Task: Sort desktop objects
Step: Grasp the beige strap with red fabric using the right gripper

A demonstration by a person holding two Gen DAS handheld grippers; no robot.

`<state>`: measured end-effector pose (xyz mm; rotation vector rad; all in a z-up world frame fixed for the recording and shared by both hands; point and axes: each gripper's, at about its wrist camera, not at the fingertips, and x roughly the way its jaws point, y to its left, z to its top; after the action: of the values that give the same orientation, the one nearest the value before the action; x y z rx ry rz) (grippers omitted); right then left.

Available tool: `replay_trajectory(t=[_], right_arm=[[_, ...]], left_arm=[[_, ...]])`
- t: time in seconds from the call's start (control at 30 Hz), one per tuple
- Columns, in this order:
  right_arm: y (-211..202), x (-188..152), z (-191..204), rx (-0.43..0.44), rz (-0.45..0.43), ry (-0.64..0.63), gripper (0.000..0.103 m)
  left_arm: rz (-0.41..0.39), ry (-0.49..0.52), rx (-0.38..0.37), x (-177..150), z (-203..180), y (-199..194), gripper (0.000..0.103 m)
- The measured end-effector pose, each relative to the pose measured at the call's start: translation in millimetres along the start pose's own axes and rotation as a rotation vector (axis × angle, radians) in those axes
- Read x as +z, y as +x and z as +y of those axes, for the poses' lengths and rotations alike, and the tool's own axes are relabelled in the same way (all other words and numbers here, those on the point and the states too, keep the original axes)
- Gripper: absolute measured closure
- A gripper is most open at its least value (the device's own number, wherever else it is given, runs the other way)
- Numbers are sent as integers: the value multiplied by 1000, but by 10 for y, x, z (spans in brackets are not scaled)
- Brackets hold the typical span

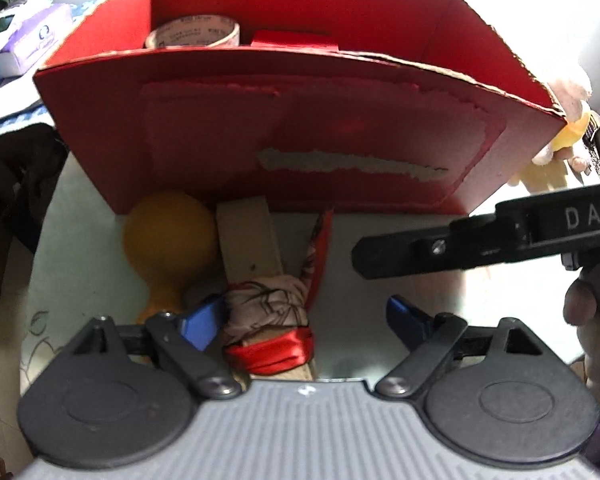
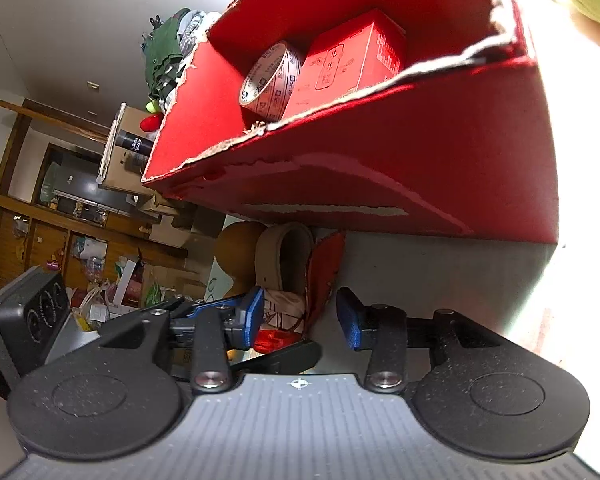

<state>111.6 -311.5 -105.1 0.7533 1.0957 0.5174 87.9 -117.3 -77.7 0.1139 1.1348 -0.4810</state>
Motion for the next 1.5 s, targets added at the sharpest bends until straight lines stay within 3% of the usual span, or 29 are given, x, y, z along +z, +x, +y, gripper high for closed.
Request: replay_trajectory(t=[0.13, 0.2, 0.43, 0.57, 0.73, 0.93, 1.07, 1.23, 1.5], right_arm=[[58, 9, -34, 19, 11, 23, 59], [81, 9, -45, 25, 16, 28, 59], [117, 16, -55, 9, 46, 15, 53], [120, 26, -65, 2, 58, 6, 52], [131, 31, -102, -19, 61, -2, 52], [155, 36, -137, -17, 74, -9, 55], [123, 29, -145, -17, 101, -39, 63], [3, -20, -97, -34, 106, -94, 65], [-338, -141, -342, -47, 78, -32, 66]], left_arm=[[-15, 2, -11, -14, 4, 32, 11], [-32, -14, -59, -44, 33, 19, 6], [-39, -26, -212, -94, 19, 7, 6], [-20, 0, -167, -101, -22, 63, 6], [26, -66, -111, -83, 94, 190, 9], [31, -58, -129, -56, 60, 190, 14], [41, -48, -143, -52, 42, 188, 17], [41, 33, -161, -62, -141, 158, 22], [52, 153, -205, -48, -459, 178, 26]])
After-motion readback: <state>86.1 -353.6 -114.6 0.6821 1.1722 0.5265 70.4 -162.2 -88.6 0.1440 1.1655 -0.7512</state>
